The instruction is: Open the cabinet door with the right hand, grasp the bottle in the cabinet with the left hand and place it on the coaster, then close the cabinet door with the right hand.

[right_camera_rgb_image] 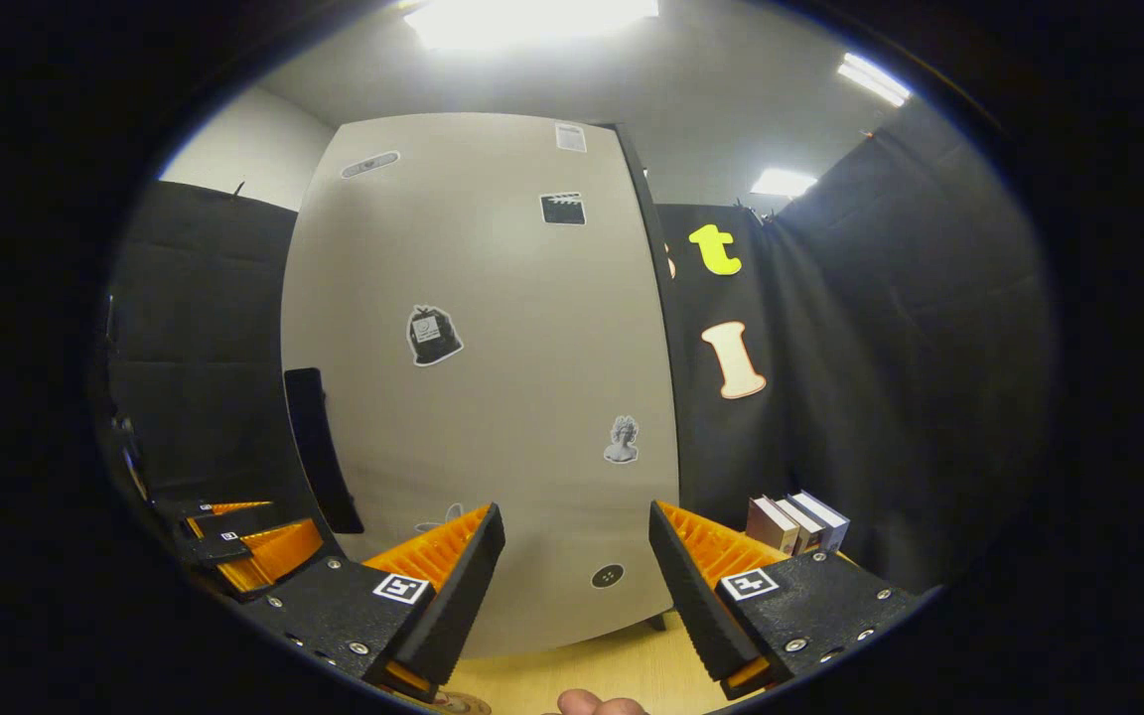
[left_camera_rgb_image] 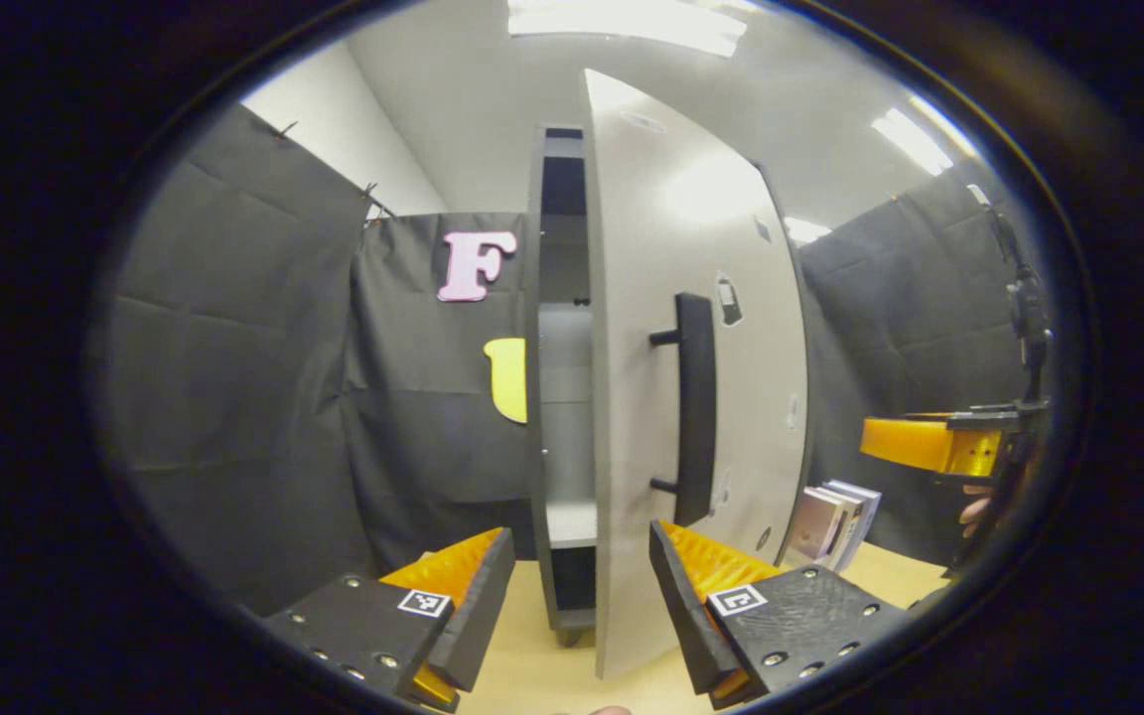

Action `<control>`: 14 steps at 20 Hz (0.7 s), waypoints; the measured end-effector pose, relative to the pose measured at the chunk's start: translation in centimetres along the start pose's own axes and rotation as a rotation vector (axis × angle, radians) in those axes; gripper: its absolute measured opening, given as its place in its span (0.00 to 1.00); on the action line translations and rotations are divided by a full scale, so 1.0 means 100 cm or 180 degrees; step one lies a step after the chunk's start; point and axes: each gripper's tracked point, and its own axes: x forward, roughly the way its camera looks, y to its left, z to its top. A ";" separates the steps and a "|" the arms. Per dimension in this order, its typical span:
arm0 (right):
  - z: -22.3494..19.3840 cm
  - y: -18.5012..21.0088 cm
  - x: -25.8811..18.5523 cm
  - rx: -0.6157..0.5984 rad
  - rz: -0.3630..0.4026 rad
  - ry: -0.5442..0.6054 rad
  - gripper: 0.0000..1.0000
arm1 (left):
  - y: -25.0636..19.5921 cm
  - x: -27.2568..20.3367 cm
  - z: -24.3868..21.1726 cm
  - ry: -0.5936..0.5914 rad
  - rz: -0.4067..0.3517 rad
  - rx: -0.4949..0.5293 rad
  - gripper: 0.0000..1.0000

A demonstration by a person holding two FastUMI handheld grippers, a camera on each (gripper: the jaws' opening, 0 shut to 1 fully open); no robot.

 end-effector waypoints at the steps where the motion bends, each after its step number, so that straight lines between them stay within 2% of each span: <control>1: 0.001 -0.001 0.004 -0.0057 0.0005 0.0002 0.91 | -0.002 0.003 0.006 -0.0024 0.0013 0.0055 0.78; 3: 0.001 -0.009 0.011 -0.0166 -0.0077 0.0012 0.91 | -0.006 0.009 0.015 -0.0068 0.0060 0.0054 0.84; 5: -0.005 -0.020 0.018 -0.0188 -0.0327 0.0102 0.91 | -0.008 0.016 0.019 -0.0110 0.0148 -0.0002 0.84; 7: -0.008 -0.001 0.028 -0.0039 -0.0185 0.0224 0.91 | -0.013 0.022 0.024 -0.0109 0.0232 -0.0035 0.84; 8: -0.003 0.001 0.031 -0.0025 -0.0182 0.0191 0.92 | -0.017 0.027 0.030 -0.0143 0.0254 -0.0026 0.72; 10: 0.013 -0.001 0.036 -0.0169 -0.0219 0.0008 0.91 | -0.030 0.038 0.040 -0.0169 0.0238 0.0057 0.84; 14: 0.015 0.006 0.037 -0.0271 -0.0005 -0.0174 0.92 | -0.053 0.041 0.049 -0.0234 0.0202 0.0047 0.84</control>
